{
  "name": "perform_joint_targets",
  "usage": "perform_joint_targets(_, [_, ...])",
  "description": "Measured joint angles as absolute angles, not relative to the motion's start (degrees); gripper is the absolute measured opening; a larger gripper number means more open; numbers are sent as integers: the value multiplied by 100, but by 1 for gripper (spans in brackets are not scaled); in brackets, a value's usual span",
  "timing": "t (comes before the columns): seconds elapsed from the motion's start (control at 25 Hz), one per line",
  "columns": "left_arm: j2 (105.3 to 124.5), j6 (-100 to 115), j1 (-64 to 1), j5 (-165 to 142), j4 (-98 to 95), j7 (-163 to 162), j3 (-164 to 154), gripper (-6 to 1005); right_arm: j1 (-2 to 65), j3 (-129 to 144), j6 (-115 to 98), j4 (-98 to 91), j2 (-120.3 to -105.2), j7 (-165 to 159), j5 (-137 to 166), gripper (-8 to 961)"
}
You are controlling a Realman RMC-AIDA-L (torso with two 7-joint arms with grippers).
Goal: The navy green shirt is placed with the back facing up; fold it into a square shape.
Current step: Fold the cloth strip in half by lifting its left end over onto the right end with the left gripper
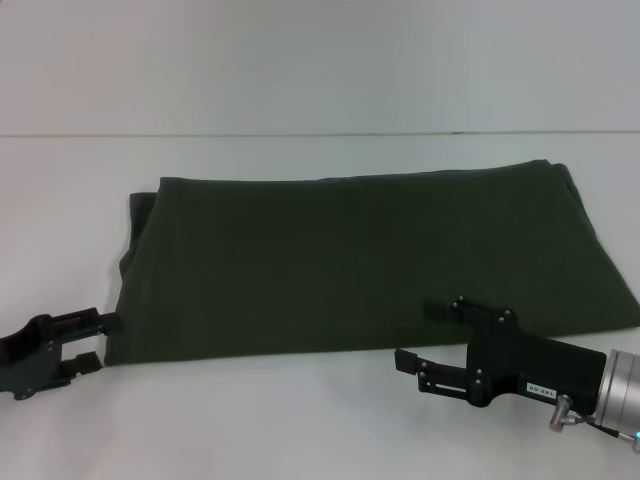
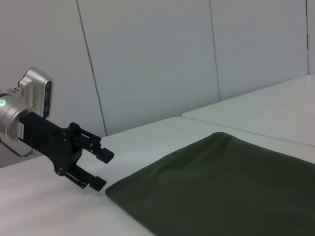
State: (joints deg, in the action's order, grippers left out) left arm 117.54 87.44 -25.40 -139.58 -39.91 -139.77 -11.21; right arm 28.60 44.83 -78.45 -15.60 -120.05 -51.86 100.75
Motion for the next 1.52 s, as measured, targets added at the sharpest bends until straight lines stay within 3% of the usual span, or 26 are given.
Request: perform_joint_targets(1.52, [11733,8417,-2652,-14124,-3845,-13991,-1149,745,2820,4475,-7967,-1468,-12005,-5194,10072,852])
